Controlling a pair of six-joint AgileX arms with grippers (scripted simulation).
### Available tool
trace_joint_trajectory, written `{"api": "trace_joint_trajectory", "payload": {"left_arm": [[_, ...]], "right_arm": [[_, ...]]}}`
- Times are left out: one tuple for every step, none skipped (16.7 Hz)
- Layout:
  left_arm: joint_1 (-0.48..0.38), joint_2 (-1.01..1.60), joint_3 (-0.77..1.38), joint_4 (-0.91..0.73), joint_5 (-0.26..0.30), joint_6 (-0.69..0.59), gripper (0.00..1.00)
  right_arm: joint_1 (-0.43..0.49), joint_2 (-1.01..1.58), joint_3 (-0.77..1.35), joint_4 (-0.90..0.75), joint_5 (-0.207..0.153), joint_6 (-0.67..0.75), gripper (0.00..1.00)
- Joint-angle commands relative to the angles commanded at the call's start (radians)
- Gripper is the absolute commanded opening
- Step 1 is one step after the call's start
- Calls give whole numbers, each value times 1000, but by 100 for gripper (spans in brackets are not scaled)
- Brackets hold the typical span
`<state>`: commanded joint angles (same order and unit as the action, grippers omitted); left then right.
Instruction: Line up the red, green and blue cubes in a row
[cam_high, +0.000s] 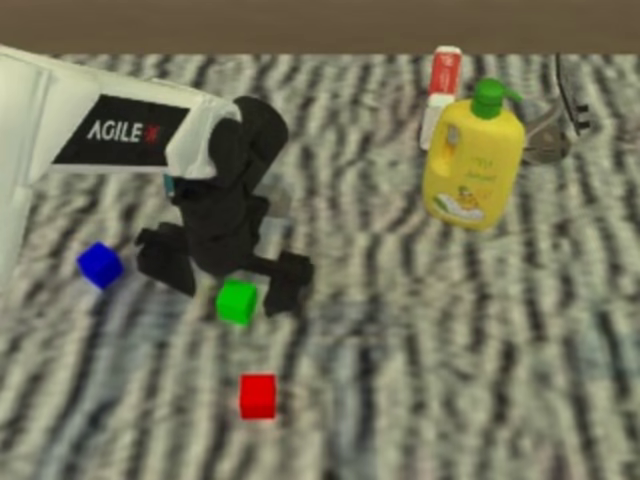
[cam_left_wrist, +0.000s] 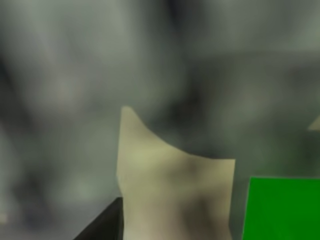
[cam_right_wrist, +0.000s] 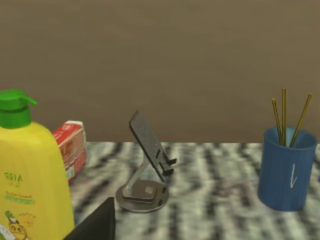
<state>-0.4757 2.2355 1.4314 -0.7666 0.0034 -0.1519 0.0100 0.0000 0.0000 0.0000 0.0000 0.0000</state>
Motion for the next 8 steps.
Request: {"api": "trace_joint_trajectory", "payload": {"left_arm": [[0, 0, 0, 0, 0, 0, 55], [0, 0, 0, 0, 0, 0, 47], [0, 0, 0, 0, 0, 0, 40], [0, 0, 0, 0, 0, 0, 32], [0, 0, 0, 0, 0, 0, 25], [0, 0, 0, 0, 0, 0, 17], [0, 0, 0, 0, 0, 0, 10], [0, 0, 0, 0, 0, 0, 2]], "right_arm": [[0, 0, 0, 0, 0, 0, 100], [0, 0, 0, 0, 0, 0, 100], [0, 0, 0, 0, 0, 0, 100], [0, 0, 0, 0, 0, 0, 100], [0, 0, 0, 0, 0, 0, 100], [0, 0, 0, 0, 0, 0, 100], [0, 0, 0, 0, 0, 0, 100], [0, 0, 0, 0, 0, 0, 100]]}}
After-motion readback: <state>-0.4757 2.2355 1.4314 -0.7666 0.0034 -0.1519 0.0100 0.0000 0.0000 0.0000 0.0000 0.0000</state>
